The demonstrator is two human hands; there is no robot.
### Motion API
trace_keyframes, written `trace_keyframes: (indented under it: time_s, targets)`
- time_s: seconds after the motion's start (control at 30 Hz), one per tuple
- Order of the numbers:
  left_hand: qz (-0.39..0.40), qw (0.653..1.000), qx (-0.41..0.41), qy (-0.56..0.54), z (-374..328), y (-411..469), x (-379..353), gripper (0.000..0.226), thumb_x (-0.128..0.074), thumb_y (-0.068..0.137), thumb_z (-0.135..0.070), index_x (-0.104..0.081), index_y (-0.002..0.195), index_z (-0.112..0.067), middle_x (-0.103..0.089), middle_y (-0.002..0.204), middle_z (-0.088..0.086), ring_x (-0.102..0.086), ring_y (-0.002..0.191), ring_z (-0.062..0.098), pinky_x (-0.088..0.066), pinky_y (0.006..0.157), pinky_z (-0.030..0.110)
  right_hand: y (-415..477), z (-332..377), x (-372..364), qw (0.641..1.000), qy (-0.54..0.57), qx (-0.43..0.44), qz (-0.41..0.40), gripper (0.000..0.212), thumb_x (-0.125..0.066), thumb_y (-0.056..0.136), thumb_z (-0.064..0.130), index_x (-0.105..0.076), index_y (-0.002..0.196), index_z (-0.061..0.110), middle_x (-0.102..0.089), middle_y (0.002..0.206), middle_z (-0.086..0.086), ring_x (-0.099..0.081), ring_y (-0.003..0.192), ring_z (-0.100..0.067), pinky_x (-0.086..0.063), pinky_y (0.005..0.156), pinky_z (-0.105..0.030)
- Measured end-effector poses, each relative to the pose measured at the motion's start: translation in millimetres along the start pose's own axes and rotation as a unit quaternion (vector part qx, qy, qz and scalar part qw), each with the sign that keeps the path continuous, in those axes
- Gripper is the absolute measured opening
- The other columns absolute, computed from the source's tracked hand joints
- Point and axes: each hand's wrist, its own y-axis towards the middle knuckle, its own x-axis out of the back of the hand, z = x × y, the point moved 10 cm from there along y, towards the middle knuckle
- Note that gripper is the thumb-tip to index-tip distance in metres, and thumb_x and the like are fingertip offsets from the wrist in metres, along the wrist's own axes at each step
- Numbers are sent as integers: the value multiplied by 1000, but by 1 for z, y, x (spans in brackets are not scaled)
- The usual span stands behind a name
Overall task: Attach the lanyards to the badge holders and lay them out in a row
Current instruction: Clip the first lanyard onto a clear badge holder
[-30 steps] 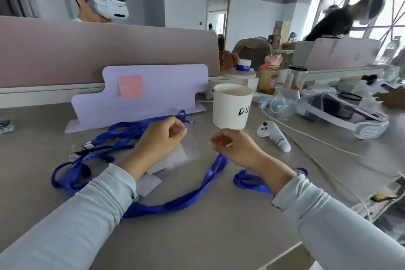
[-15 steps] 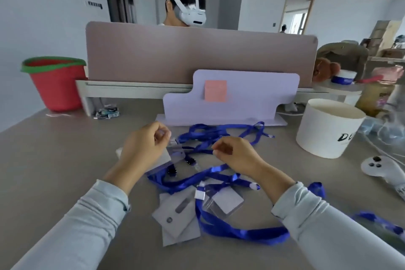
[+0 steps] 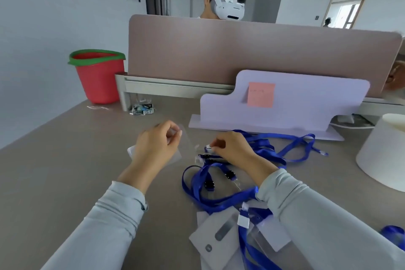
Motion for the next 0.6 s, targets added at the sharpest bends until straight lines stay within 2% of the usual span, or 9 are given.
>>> trace_keyframes:
  time_s: [0.1, 0.2, 0.3, 0.37, 0.5, 0.6]
  targets:
    - [-1, 1000, 10, -5, 5, 1, 1, 14, -57, 88, -28, -63, 93, -17, -57, 78, -9, -53, 69, 13, -39, 65, 24, 4, 11, -17, 999, -3, 26, 40, 16, -63, 85, 19, -71, 98, 14, -69, 93, 2, -60, 82, -11, -44, 72, -20]
    - [2, 1000, 11, -15, 6, 1, 1, 14, -58, 88, -28, -63, 93, -16, -59, 78, -6, -53, 69, 15, -42, 65, 25, 5, 16, -33, 996, 2, 36, 79, 22, -63, 84, 13, -69, 105, 16, -67, 92, 4, -59, 80, -8, -46, 71, -16]
    - [4, 1000, 4, -24, 4, 0, 1, 14, -58, 87, -28, -63, 93, -16, -60, 78, -5, -54, 69, 15, -43, 65, 25, 5, 21, -39, 993, -38, 54, 101, 24, -62, 84, 9, -69, 106, 16, -69, 99, -3, -62, 87, -18, -52, 80, -27]
    - [7, 1000, -1, -25, 3, 0, 1, 13, -58, 88, -28, -63, 93, -17, -59, 77, -5, -53, 69, 14, -41, 64, 24, 5, 21, -40, 992, -46, 53, 108, 29, -59, 85, 6, -67, 111, 17, -68, 104, -4, -61, 89, -17, -52, 85, -30]
    - [8, 1000, -6, -23, 2, 0, 0, 13, -58, 88, -29, -63, 93, -17, -59, 76, -6, -54, 68, 14, -43, 64, 25, 11, 13, -36, 996, -35, 28, 74, 32, -53, 87, 7, -66, 113, 20, -68, 109, -1, -58, 86, -11, -49, 78, -23]
    - [3, 1000, -17, -18, 0, 0, 0, 13, -58, 88, -28, -63, 92, -17, -58, 75, -8, -53, 67, 13, -42, 63, 24, 17, 6, -19, 999, -32, 4, 11, 25, -51, 86, 13, -69, 103, 19, -69, 102, -1, -61, 88, -16, -52, 77, -28]
